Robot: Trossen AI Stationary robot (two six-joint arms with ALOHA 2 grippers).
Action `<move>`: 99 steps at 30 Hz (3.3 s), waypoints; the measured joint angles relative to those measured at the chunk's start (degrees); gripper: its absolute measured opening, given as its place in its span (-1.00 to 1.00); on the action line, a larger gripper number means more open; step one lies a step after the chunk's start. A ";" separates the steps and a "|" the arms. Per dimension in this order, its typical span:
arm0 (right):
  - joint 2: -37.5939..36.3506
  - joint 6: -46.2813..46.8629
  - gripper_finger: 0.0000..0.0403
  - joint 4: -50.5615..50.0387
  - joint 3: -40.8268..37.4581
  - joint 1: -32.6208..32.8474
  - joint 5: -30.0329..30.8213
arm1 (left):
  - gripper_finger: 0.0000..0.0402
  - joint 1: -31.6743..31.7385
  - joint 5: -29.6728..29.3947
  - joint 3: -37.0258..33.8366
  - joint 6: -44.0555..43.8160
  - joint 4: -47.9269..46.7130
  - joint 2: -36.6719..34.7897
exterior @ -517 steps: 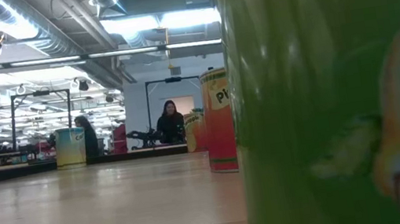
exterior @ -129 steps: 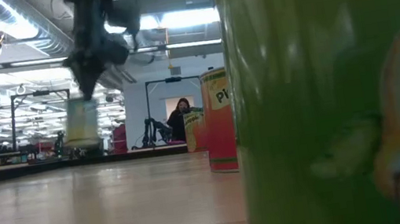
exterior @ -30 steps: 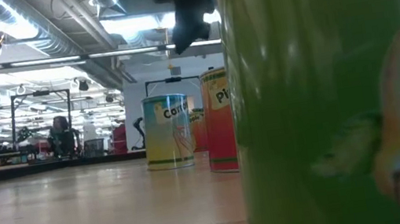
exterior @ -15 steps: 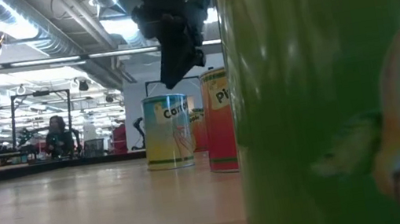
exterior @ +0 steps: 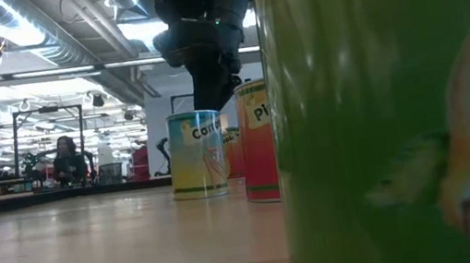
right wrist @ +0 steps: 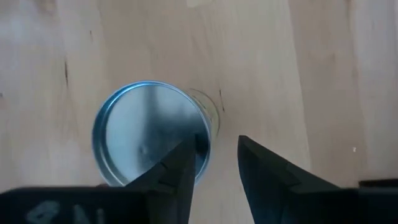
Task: Pick and place cans onto a shelf
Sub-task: Put the canned carrots on the shelf
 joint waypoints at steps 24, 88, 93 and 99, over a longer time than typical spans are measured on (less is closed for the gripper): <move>0.70 -1.83 -0.99 0.71 0.12 -0.13 0.22 | -0.79 0.00 0.07 0.00 0.16 0.00 0.00; -17.55 -1.49 -1.00 -31.78 18.11 -14.57 14.99 | -0.79 0.10 -1.66 0.00 2.99 0.02 0.02; -17.55 -2.57 -1.00 -31.78 18.08 -18.38 15.01 | -0.79 1.68 -1.71 0.00 2.99 0.02 0.02; -17.58 -2.47 -1.00 -31.74 16.27 -22.86 8.91 | -0.79 3.55 -1.45 0.00 3.01 0.00 0.02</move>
